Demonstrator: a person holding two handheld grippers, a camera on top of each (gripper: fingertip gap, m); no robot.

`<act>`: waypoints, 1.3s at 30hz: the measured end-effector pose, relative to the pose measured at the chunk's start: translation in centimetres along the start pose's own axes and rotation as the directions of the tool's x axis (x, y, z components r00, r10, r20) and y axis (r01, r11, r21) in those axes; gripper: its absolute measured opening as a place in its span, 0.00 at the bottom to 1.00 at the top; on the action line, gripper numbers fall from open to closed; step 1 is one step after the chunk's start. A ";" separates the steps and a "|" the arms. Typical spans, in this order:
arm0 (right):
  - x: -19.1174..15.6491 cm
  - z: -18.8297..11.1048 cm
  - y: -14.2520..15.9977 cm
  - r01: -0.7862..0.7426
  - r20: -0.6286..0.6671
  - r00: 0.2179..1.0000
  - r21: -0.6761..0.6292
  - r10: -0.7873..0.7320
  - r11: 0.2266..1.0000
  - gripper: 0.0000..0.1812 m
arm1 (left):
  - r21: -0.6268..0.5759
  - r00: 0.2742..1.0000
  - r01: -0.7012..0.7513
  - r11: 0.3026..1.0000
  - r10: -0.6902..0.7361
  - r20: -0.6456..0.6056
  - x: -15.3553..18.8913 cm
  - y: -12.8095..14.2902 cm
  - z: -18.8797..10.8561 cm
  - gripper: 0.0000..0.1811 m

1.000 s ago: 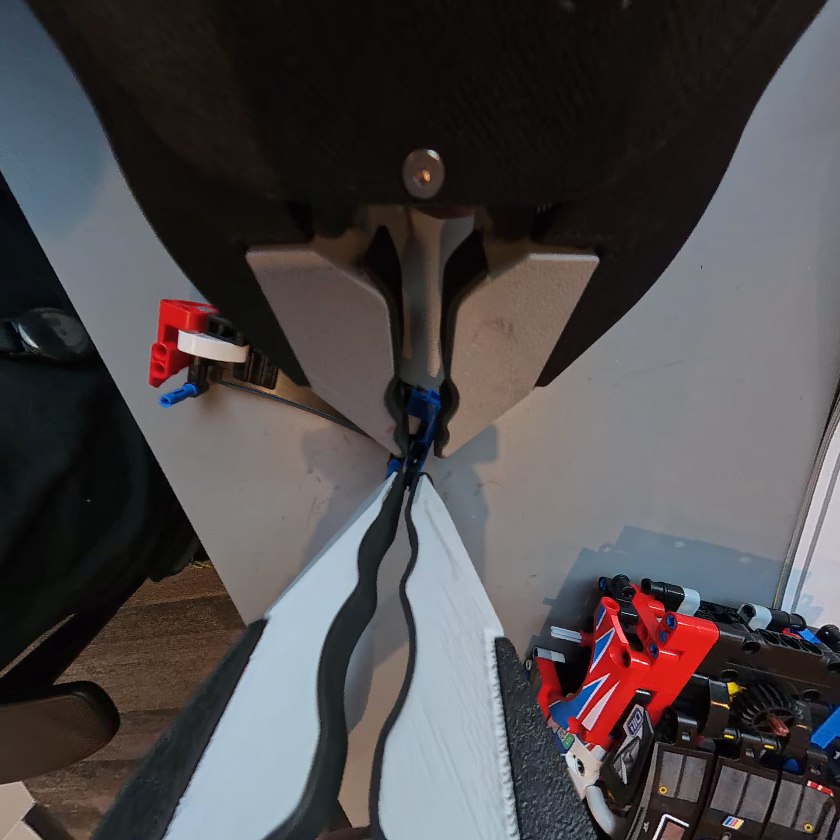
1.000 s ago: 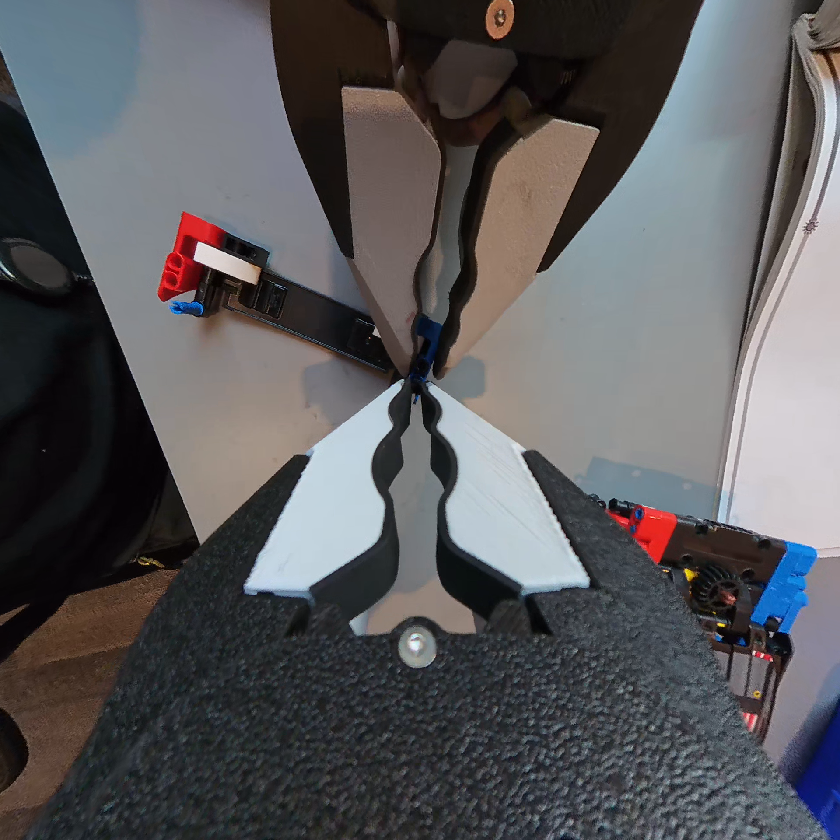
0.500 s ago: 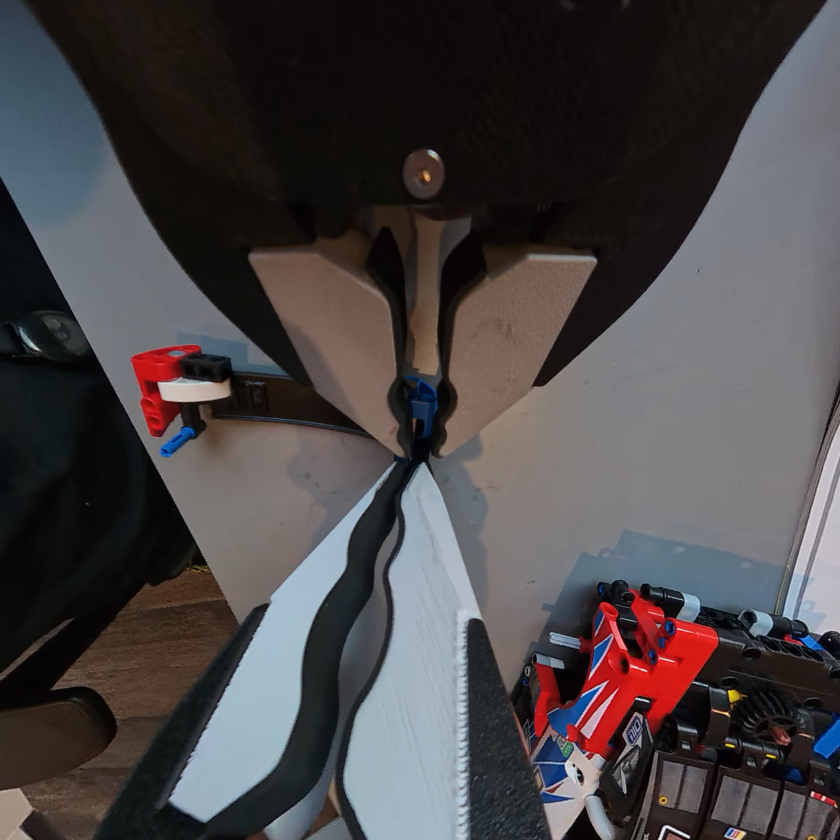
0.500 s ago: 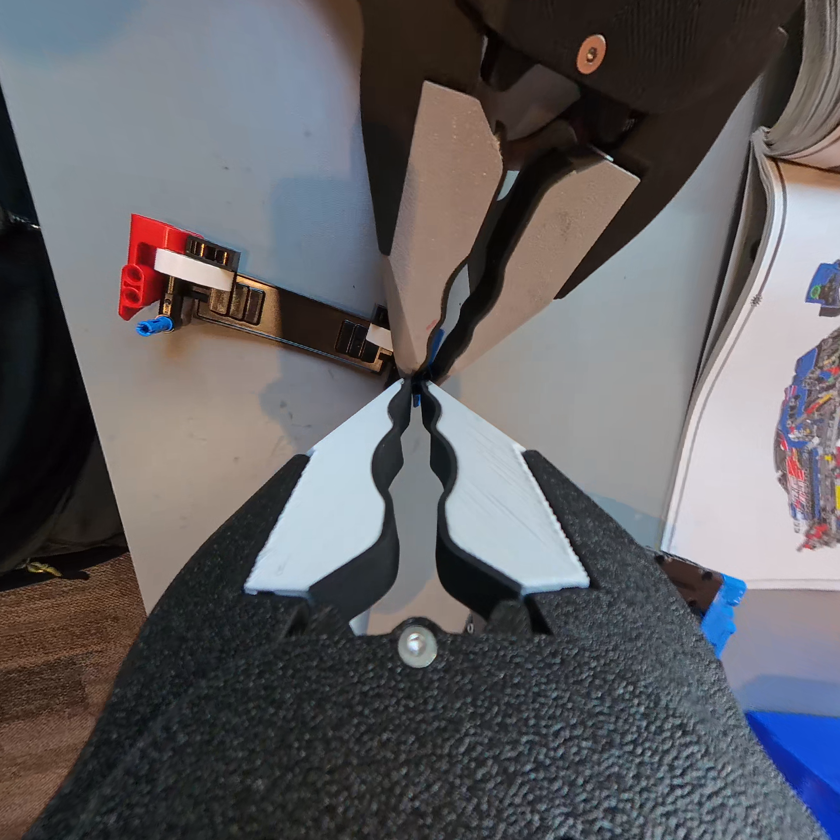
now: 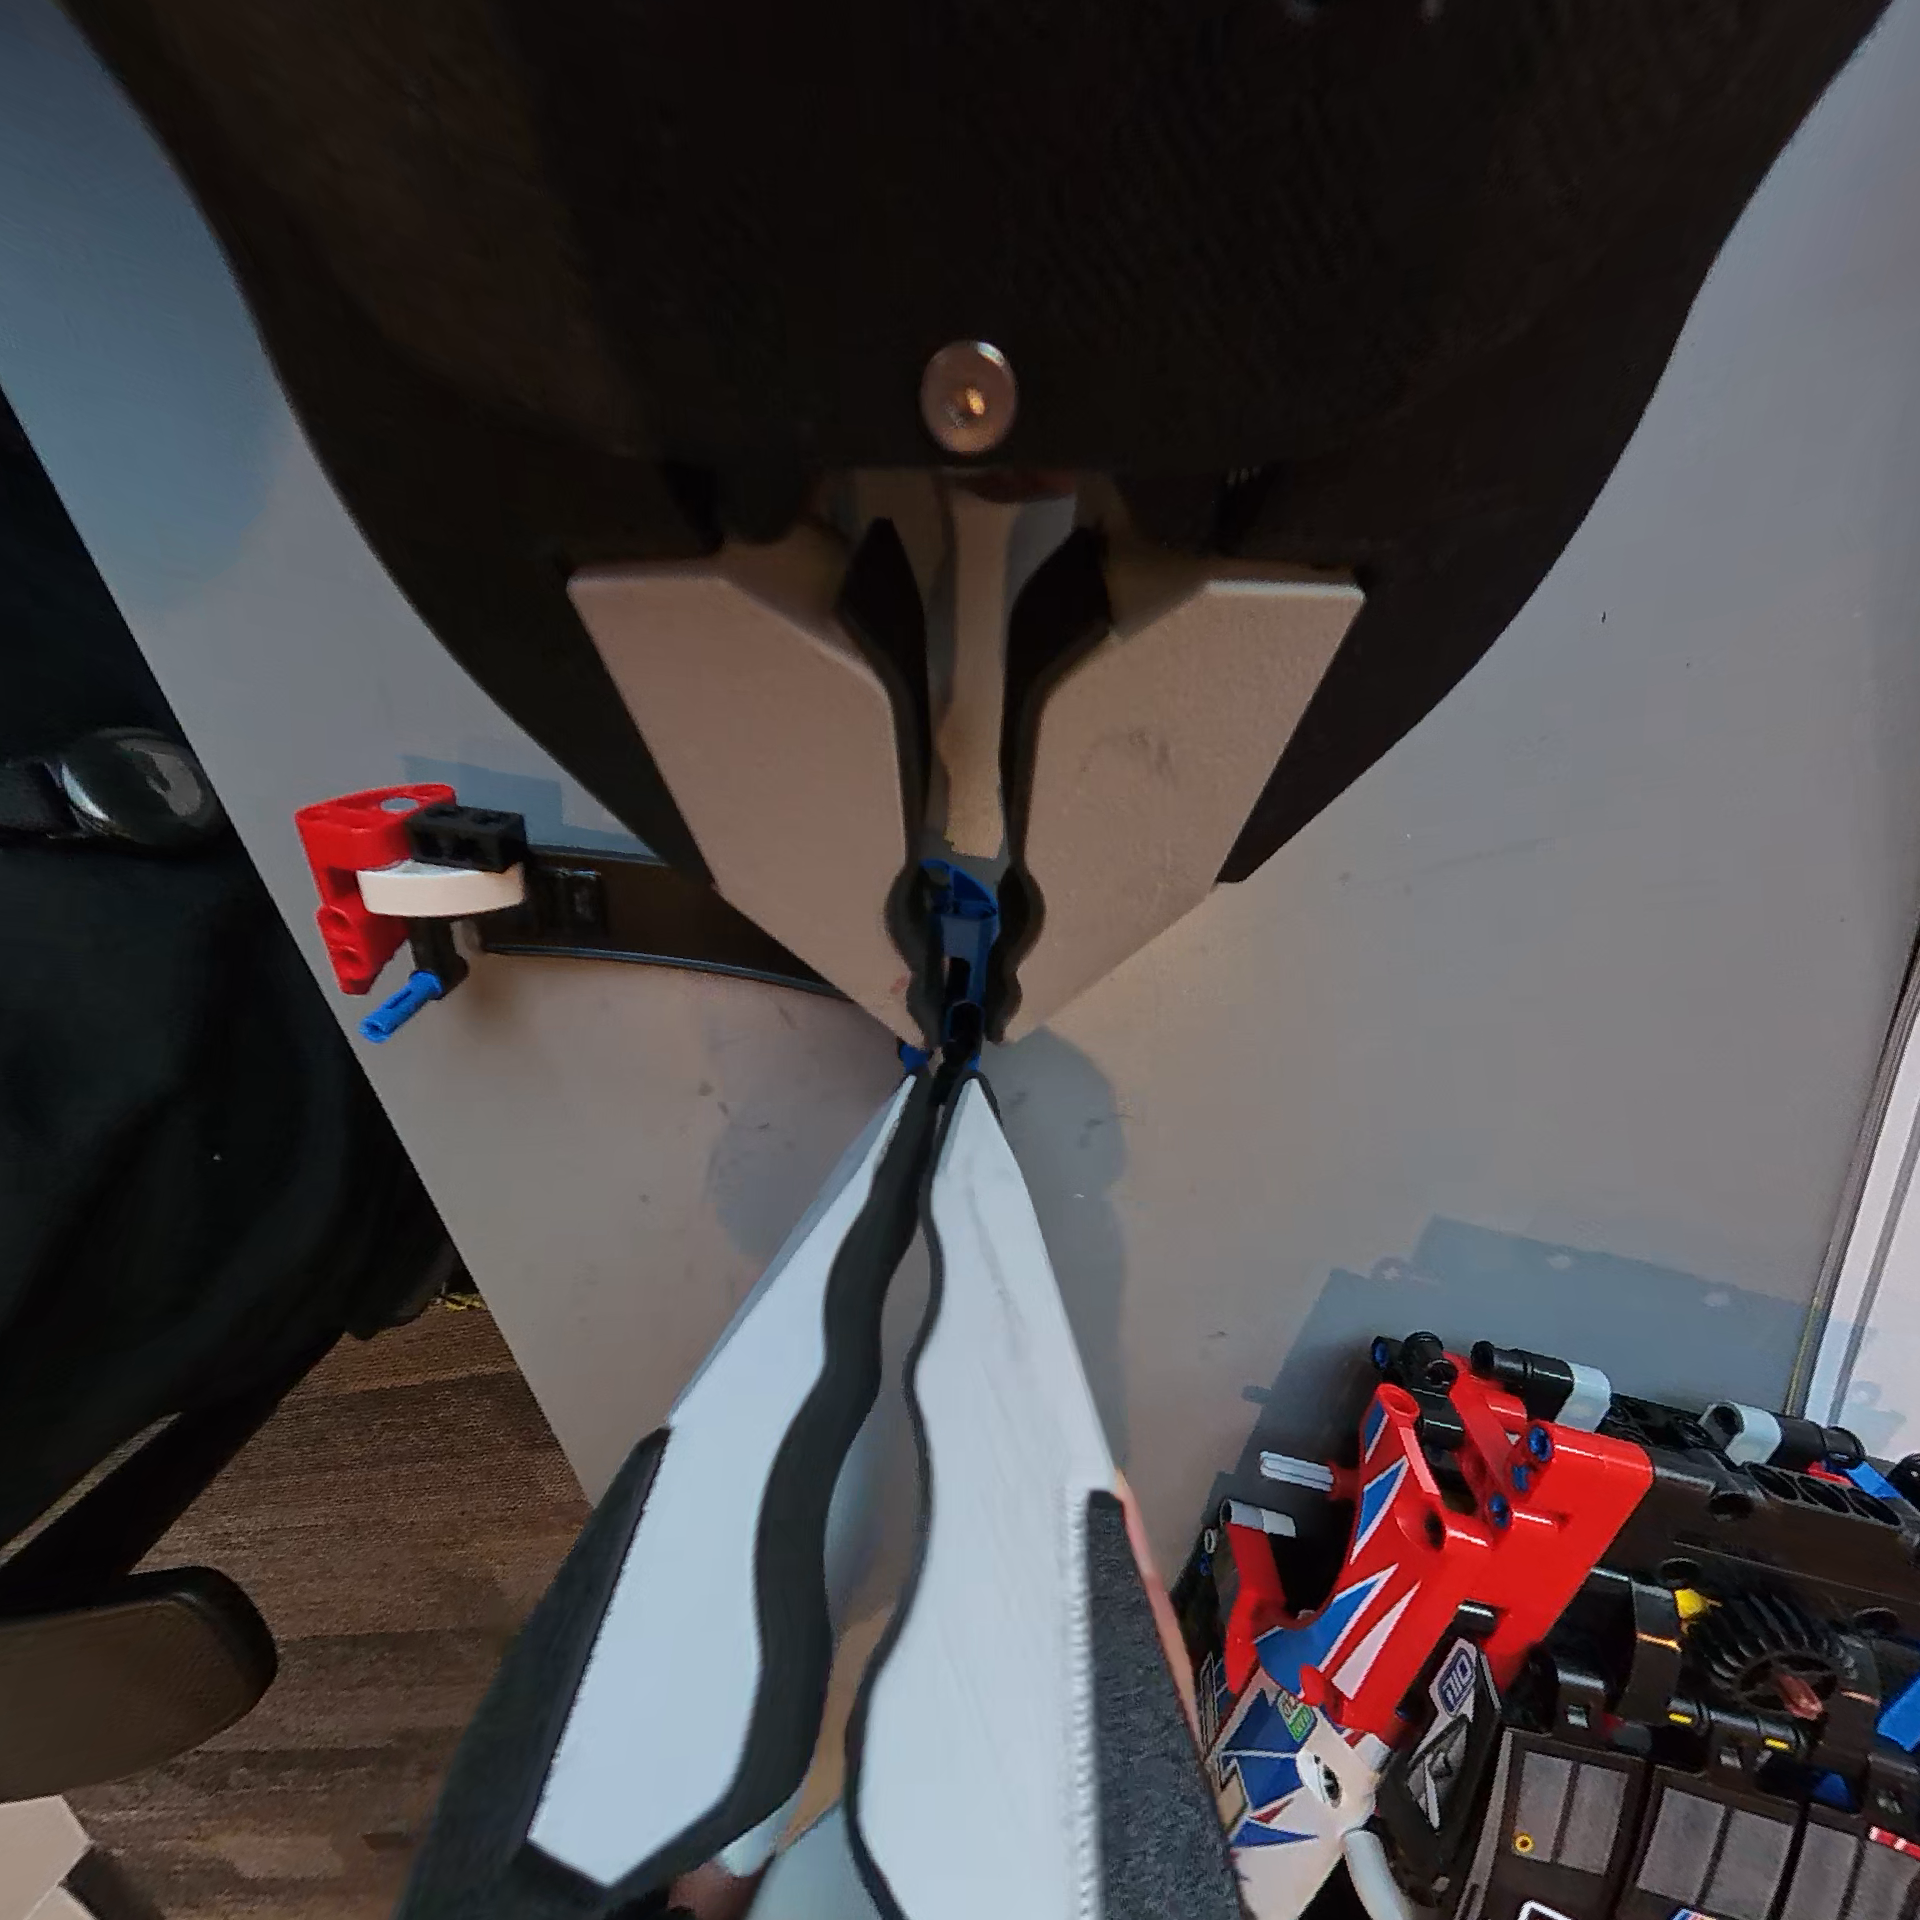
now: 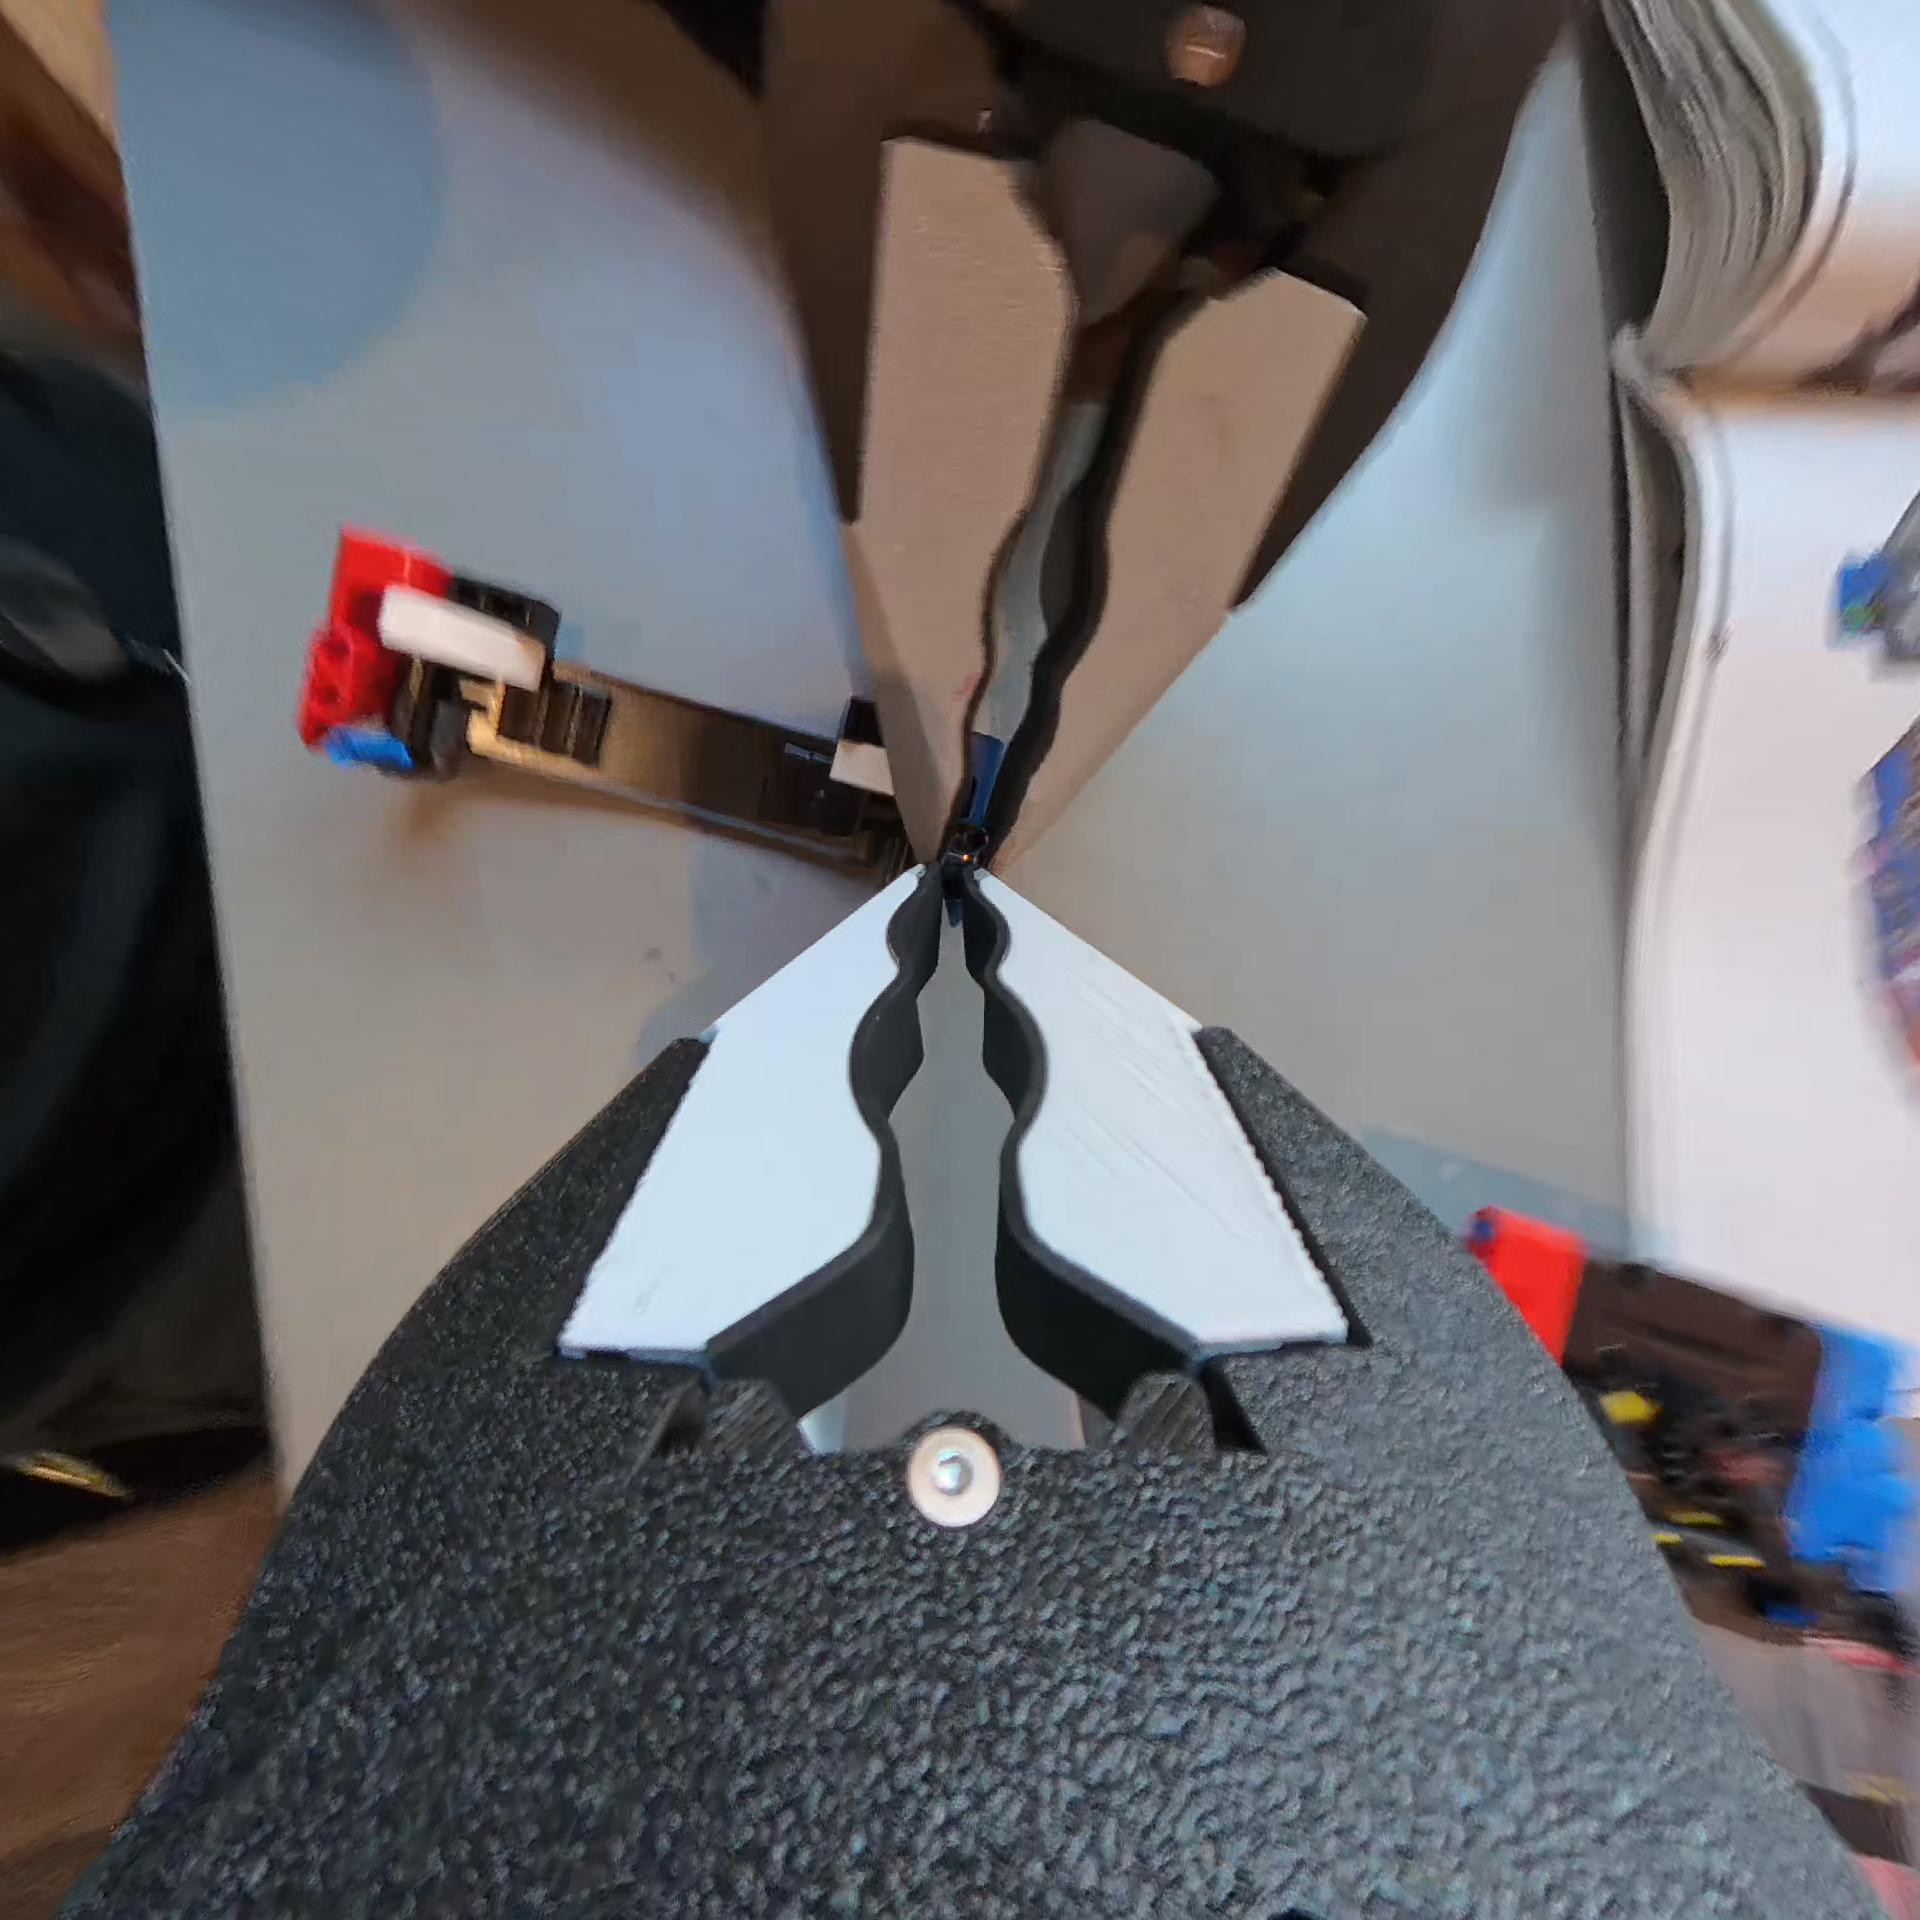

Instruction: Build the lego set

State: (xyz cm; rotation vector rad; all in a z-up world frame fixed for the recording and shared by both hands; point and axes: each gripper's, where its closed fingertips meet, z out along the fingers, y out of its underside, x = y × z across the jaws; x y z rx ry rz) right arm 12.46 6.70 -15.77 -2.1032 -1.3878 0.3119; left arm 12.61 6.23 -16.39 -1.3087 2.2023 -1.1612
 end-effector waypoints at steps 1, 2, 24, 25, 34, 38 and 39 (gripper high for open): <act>0.0 0.0 0.0 0.071 -0.017 0.997 -0.017 -0.071 0.997 0.02 | 0.000 1.000 -0.001 1.000 0.001 0.000 0.0 0.0 0.0 0.02; 0.0 0.0 0.0 0.139 -0.025 0.990 -0.033 -0.139 0.990 0.02 | 0.000 1.000 -0.002 1.000 0.002 0.000 0.0 0.0 0.0 0.02; -0.3 0.3 -0.4 0.128 0.153 0.982 -0.120 -0.109 0.984 0.02 | -0.013 1.000 -0.003 1.000 0.003 -0.012 0.2 0.2 0.0 0.02; -0.3 0.3 -0.4 0.123 0.165 0.981 -0.122 -0.102 0.985 0.02 | -0.014 1.000 -0.003 1.000 0.002 -0.011 0.2 0.2 0.0 0.02; -0.6 0.4 -0.4 -0.288 0.262 0.922 -0.026 0.284 0.957 0.02 | -0.016 0.999 -0.007 1.000 0.007 -0.037 0.6 0.3 0.0 0.02; -0.7 0.7 0.0 -0.304 0.232 0.927 0.010 0.293 0.953 0.02 | 0.013 0.998 0.031 0.999 -0.030 -0.053 0.4 -0.2 -0.6 0.08; -0.7 0.8 0.1 -0.296 0.215 0.934 0.023 0.285 0.955 0.02 | 0.010 0.998 0.035 0.999 -0.035 -0.053 0.5 -0.2 -1.1 0.08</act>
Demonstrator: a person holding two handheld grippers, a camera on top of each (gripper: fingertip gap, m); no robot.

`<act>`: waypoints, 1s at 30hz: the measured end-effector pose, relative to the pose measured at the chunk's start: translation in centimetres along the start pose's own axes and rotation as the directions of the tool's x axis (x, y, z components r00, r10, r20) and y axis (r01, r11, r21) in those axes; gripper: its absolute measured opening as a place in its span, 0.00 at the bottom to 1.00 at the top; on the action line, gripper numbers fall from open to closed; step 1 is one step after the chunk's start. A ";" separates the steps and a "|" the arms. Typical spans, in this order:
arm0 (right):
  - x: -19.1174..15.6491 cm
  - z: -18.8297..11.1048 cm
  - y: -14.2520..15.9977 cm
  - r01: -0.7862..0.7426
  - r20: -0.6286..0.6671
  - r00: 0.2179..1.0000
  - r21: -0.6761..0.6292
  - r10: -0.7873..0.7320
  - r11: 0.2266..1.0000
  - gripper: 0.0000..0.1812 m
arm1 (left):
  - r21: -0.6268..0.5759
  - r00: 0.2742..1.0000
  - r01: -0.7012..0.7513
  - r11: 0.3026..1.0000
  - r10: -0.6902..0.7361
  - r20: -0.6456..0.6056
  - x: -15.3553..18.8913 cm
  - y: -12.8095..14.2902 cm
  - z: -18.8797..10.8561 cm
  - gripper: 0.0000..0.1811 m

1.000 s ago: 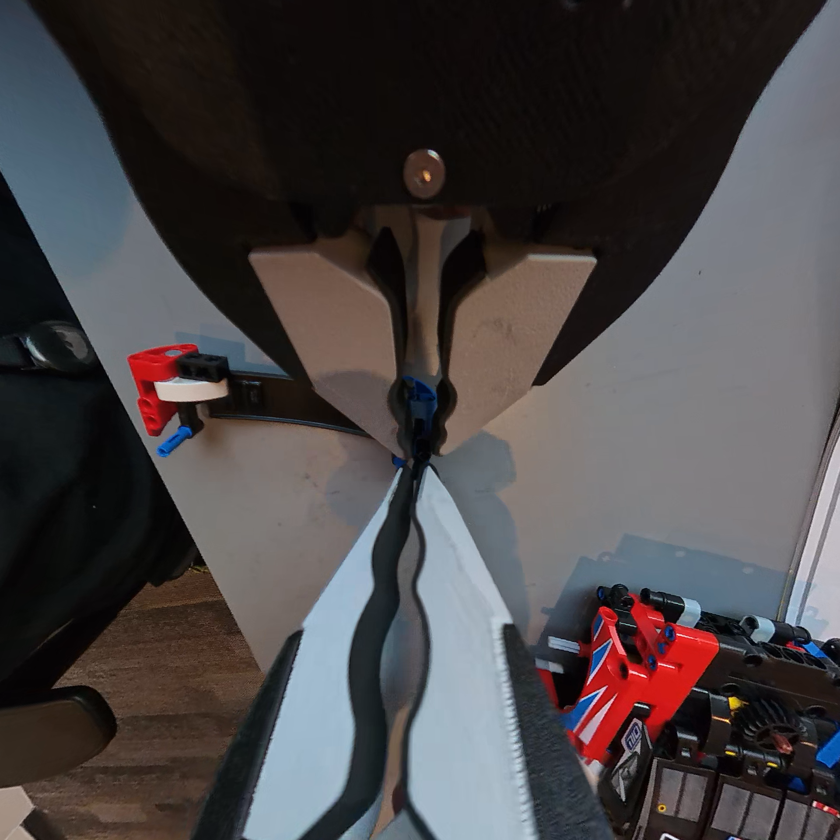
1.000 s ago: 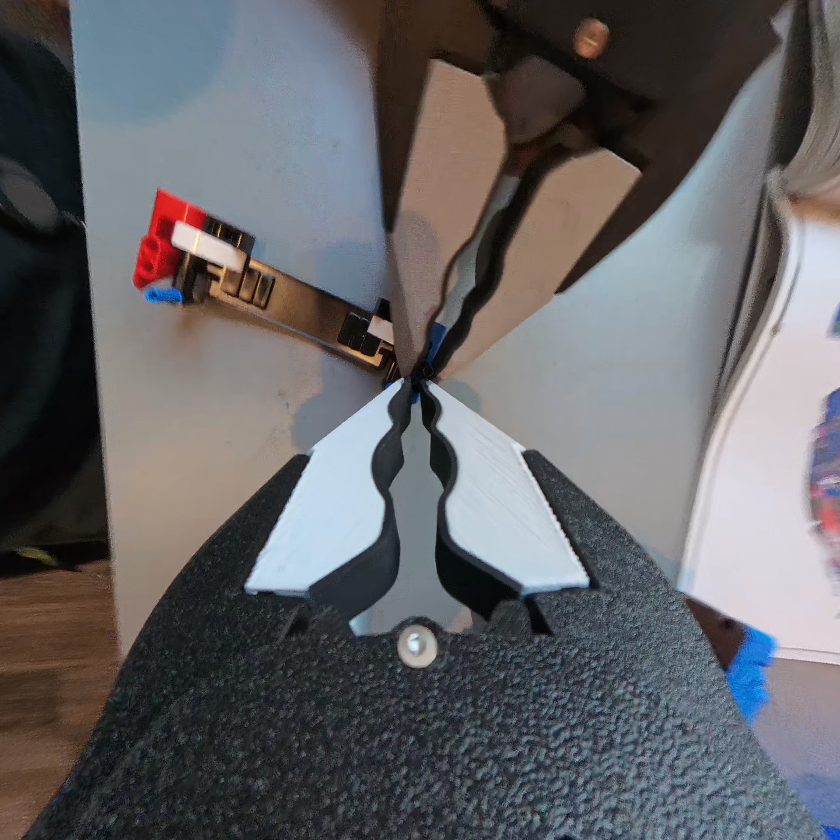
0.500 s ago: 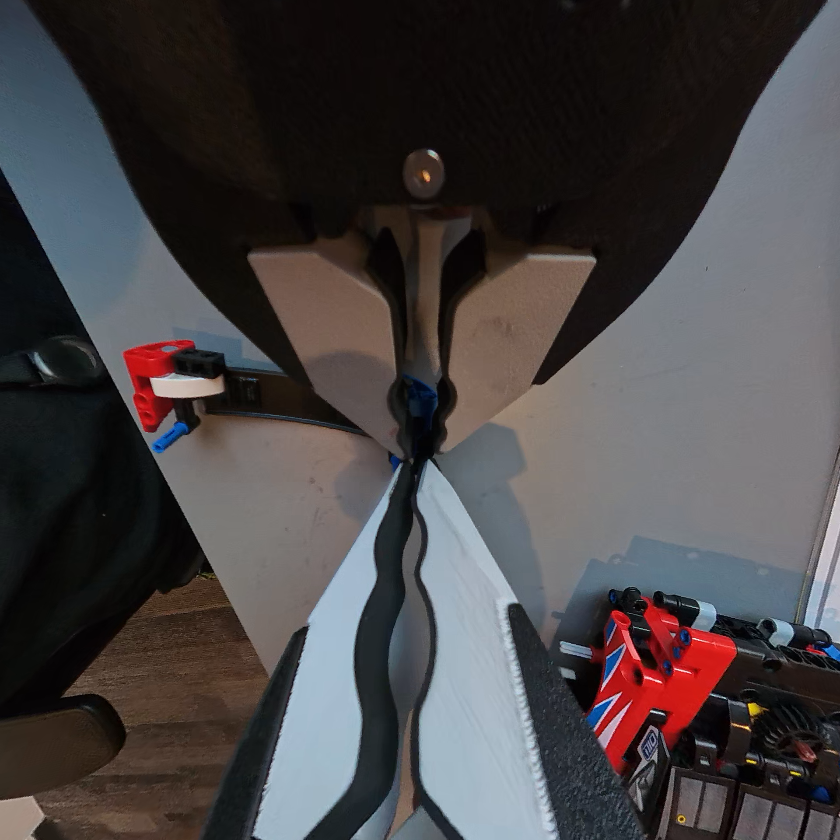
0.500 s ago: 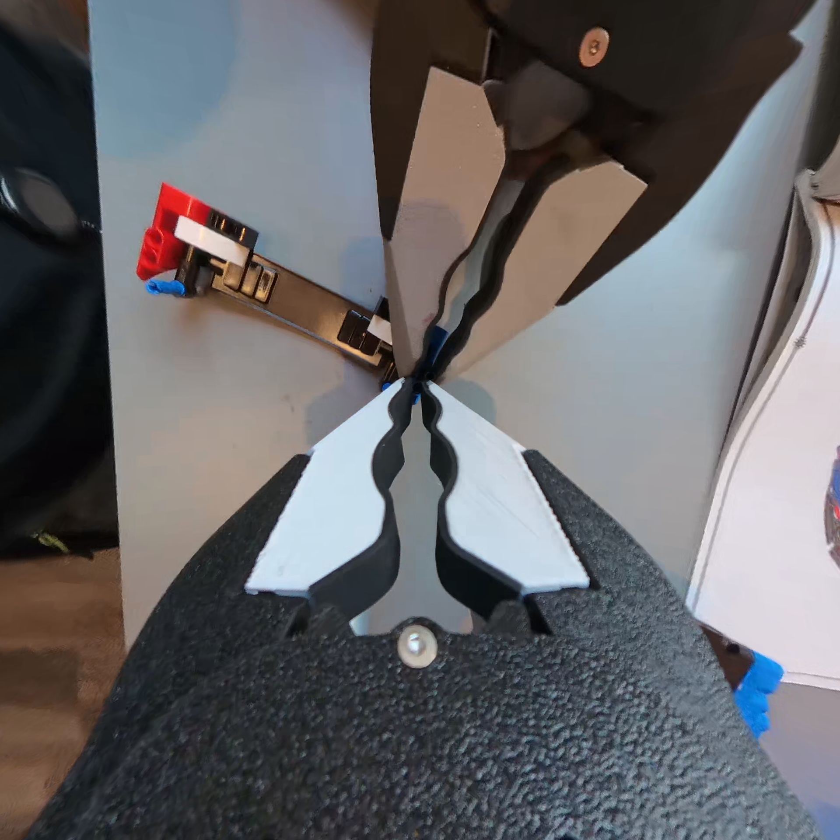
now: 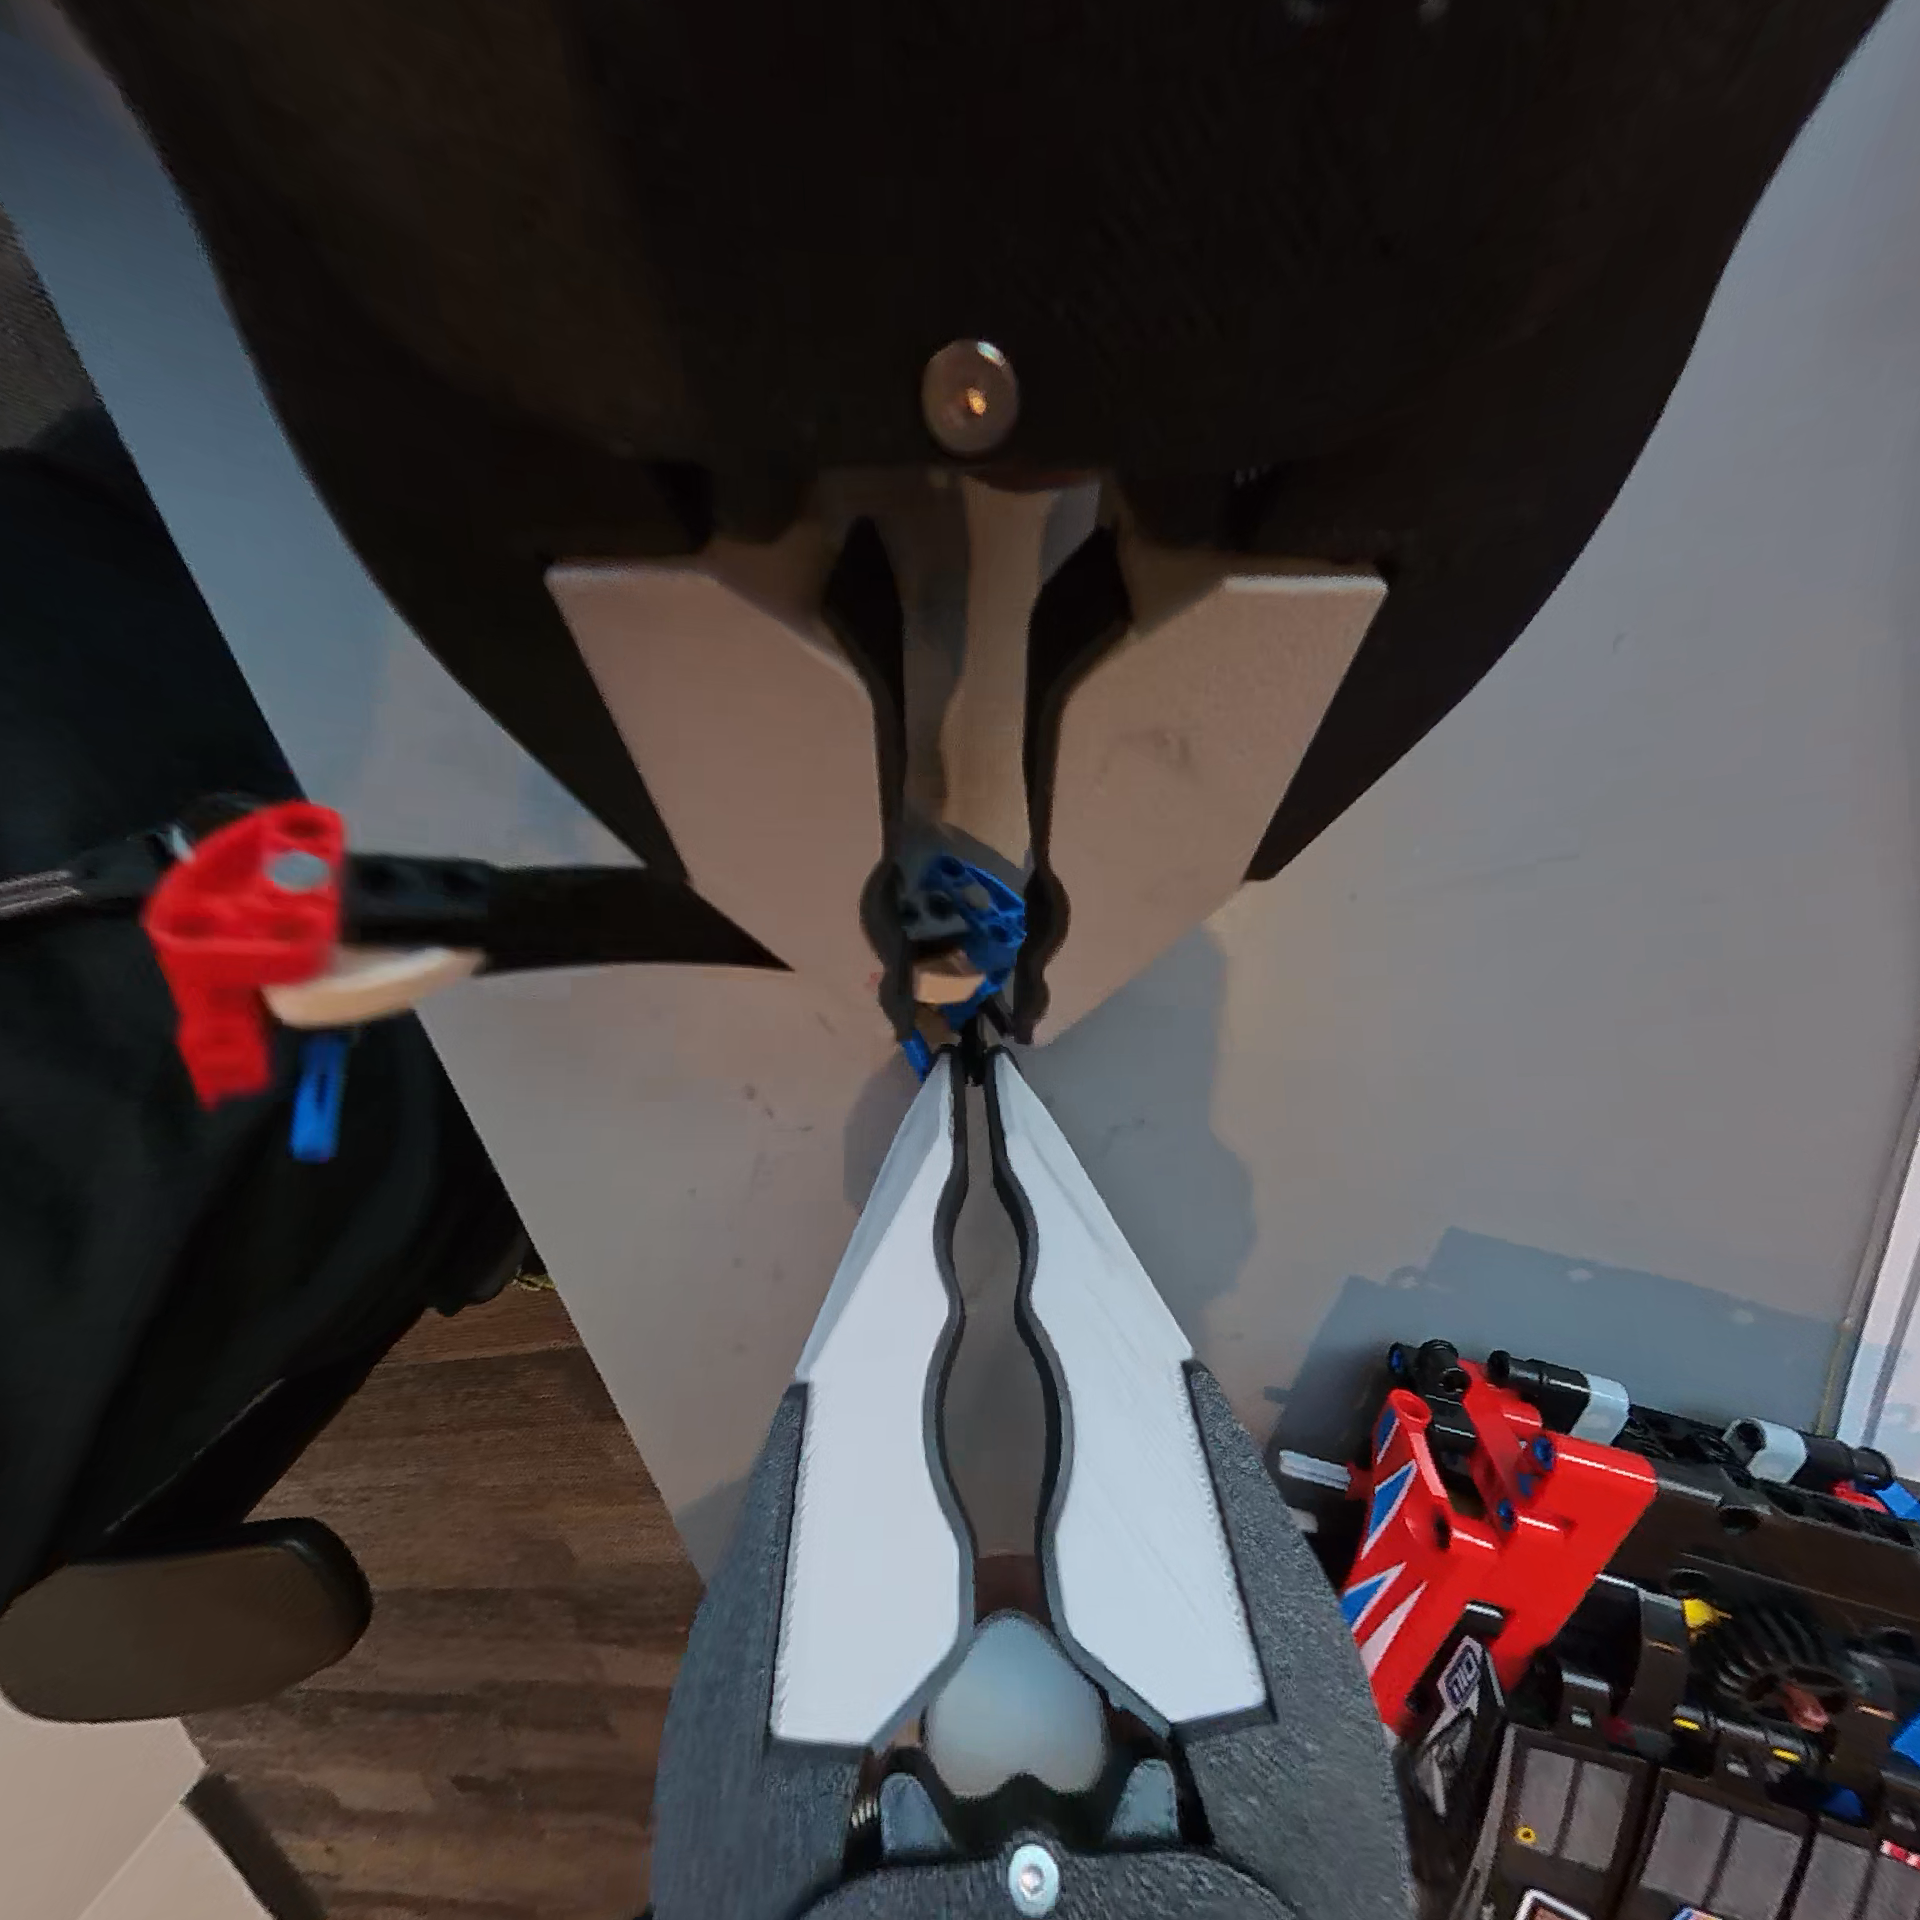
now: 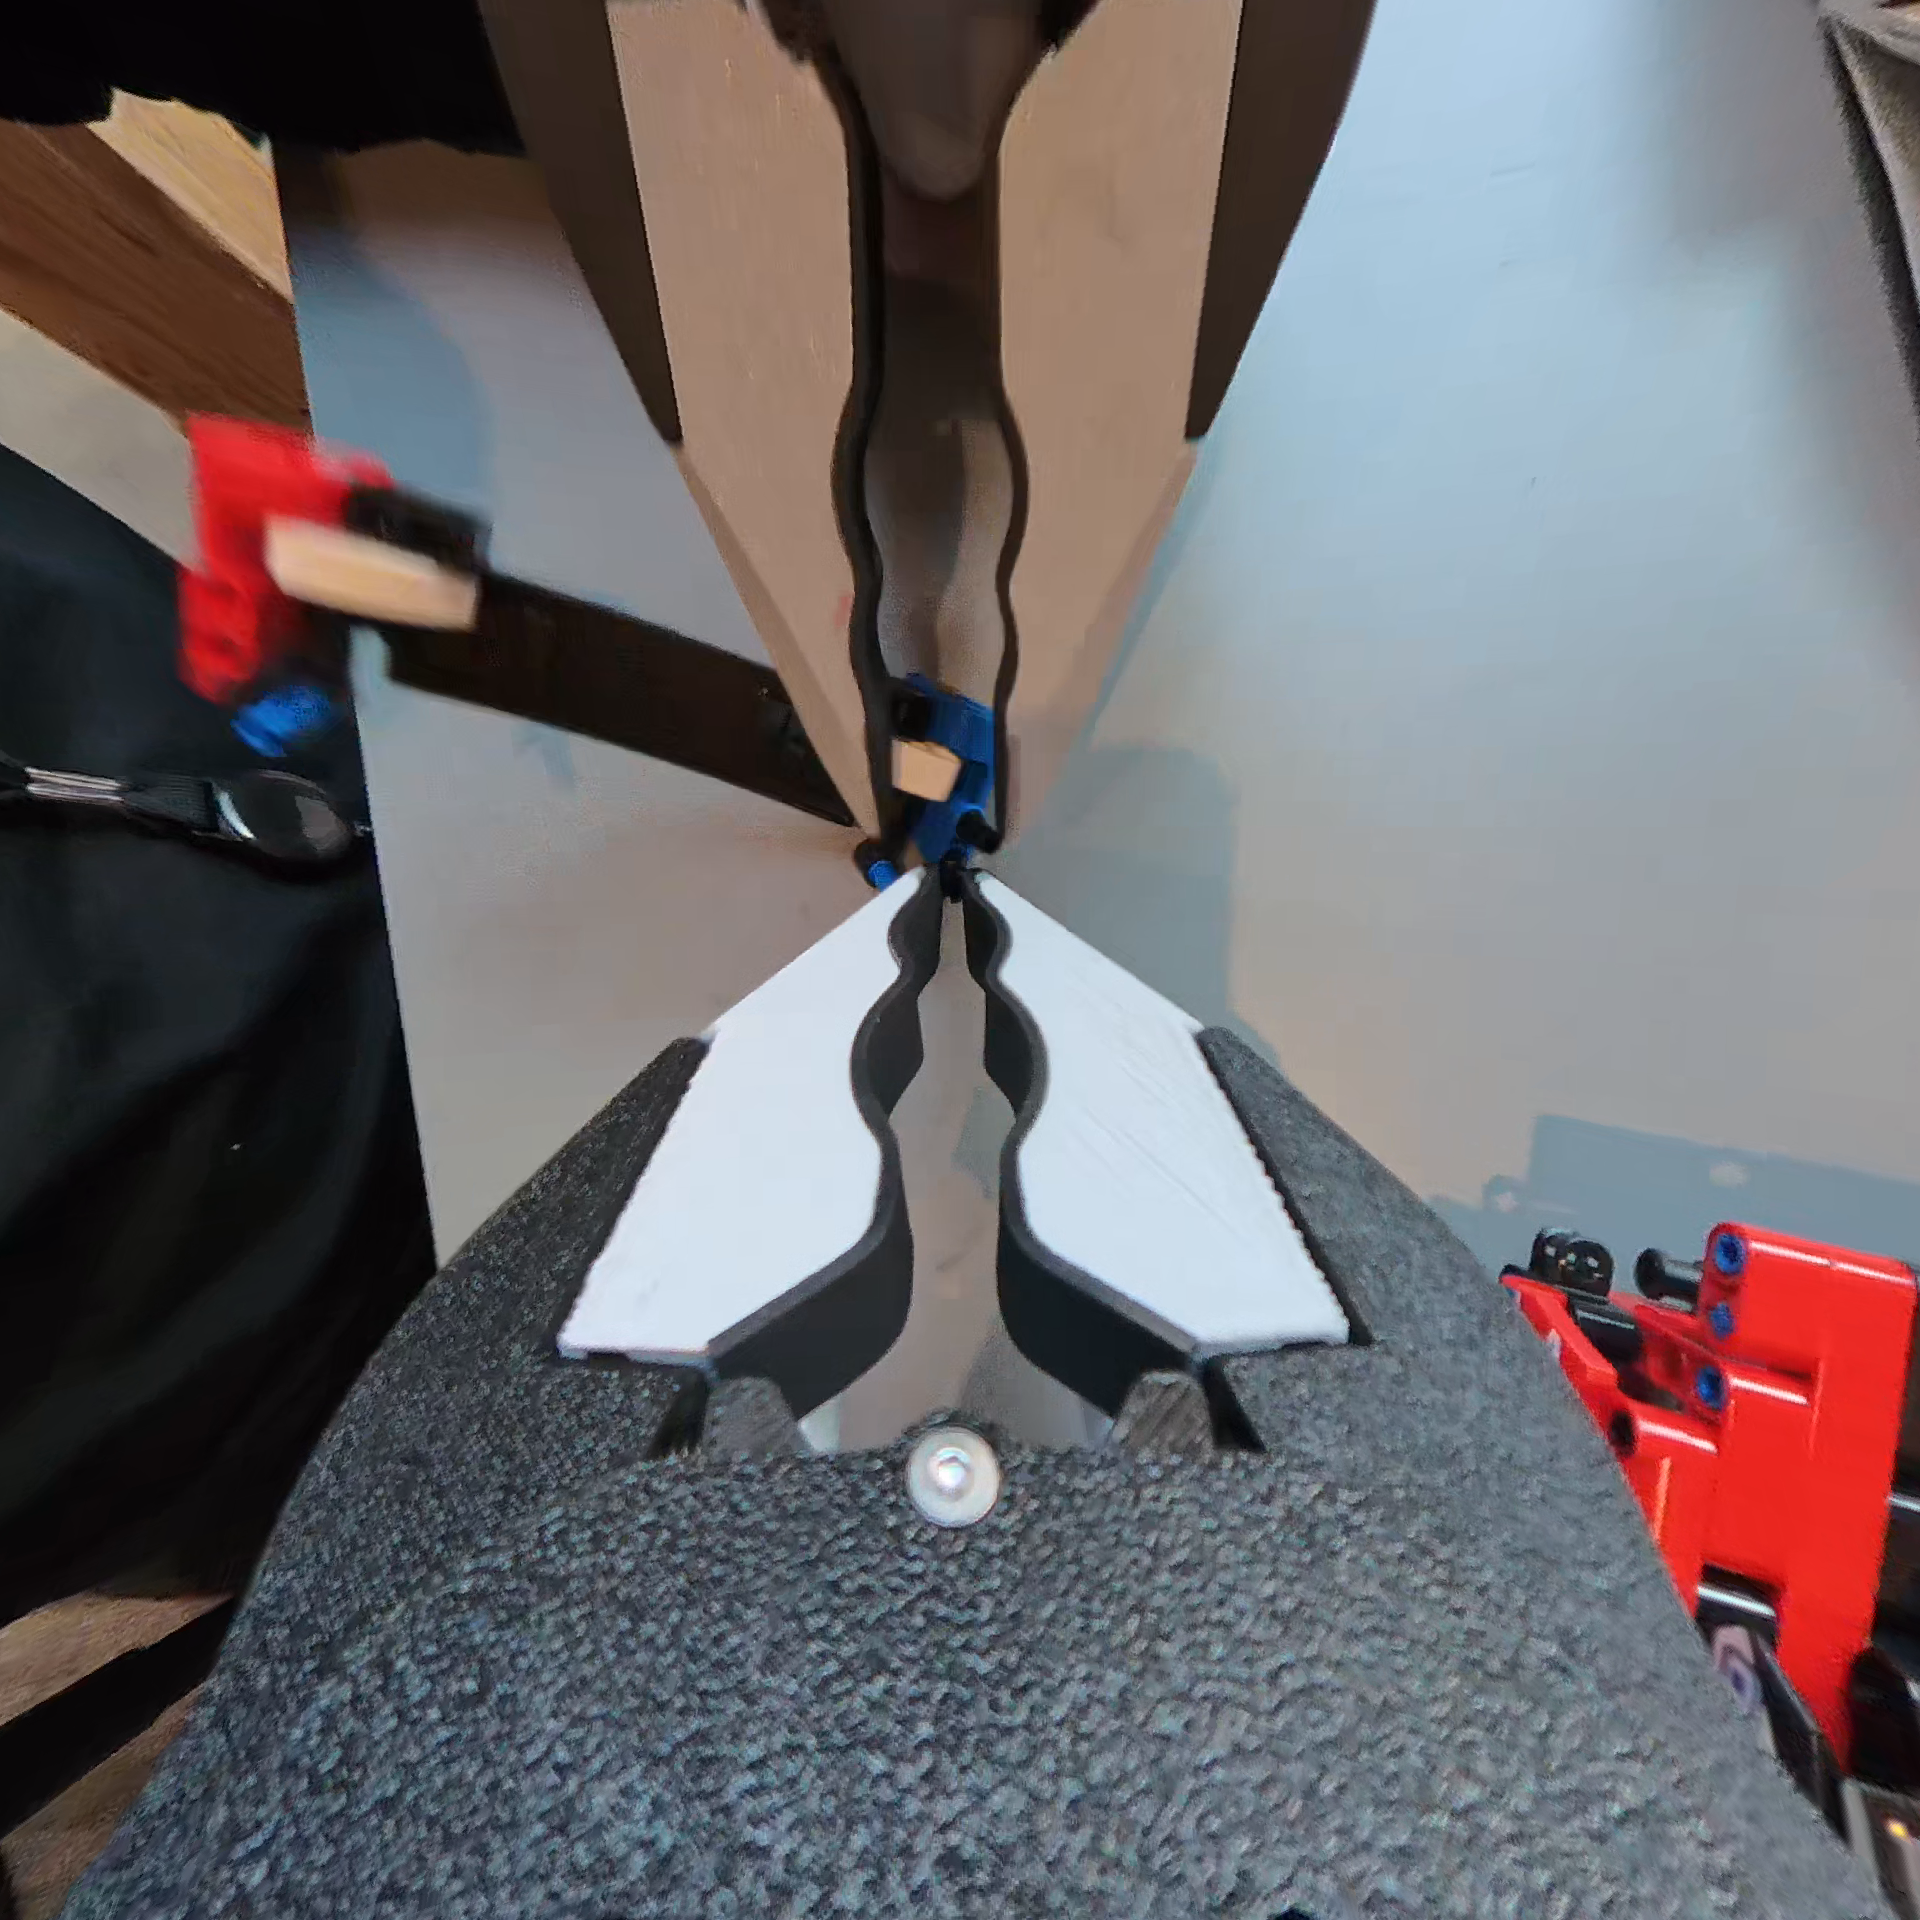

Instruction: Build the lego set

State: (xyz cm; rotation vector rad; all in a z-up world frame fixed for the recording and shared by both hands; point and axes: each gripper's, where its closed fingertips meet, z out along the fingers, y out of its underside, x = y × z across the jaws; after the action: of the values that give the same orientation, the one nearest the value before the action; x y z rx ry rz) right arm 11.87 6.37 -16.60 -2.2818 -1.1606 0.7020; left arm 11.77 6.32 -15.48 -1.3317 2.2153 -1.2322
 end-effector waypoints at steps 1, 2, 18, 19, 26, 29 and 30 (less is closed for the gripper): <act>0.1 0.1 0.0 0.014 -0.018 1.000 0.014 -0.014 1.000 0.02 | -0.009 1.000 0.006 1.000 -0.005 0.001 0.1 0.1 -0.5 0.09; 0.1 0.2 -0.1 0.021 -0.033 0.999 0.028 -0.020 0.999 0.02 | -0.019 1.000 0.019 1.000 -0.019 0.006 0.2 0.2 -0.9 0.12; -0.9 -1.3 -1.2 -0.001 -0.043 0.999 0.221 0.011 0.975 0.02 | -0.107 0.991 0.111 0.988 -0.118 -0.058 1.5 2.2 0.2 0.17; -1.0 -1.3 -1.2 -0.004 -0.037 0.999 0.229 0.012 0.973 0.02 | -0.095 0.990 0.116 0.989 -0.123 -0.070 1.6 2.0 0.3 0.16; -1.9 -1.1 -1.0 0.013 -0.017 1.000 0.230 -0.009 0.973 0.02 | -0.015 0.978 0.166 0.986 -0.166 -0.126 1.7 1.1 -0.2 0.09; -2.0 -1.0 -1.1 0.022 -0.017 1.000 0.235 -0.018 0.972 0.02 | -0.015 0.985 0.131 0.991 -0.132 -0.110 1.6 0.9 0.0 0.04; -2.1 -1.0 -1.1 0.025 -0.013 1.000 0.235 -0.022 0.972 0.02 | -0.028 0.986 0.126 0.992 -0.129 -0.110 1.7 1.1 0.2 0.06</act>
State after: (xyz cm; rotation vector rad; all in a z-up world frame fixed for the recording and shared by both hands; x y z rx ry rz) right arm 10.79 5.03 -14.69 -2.0683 -1.0384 0.7742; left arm 10.32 5.04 -16.10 -1.4671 2.2540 -1.3632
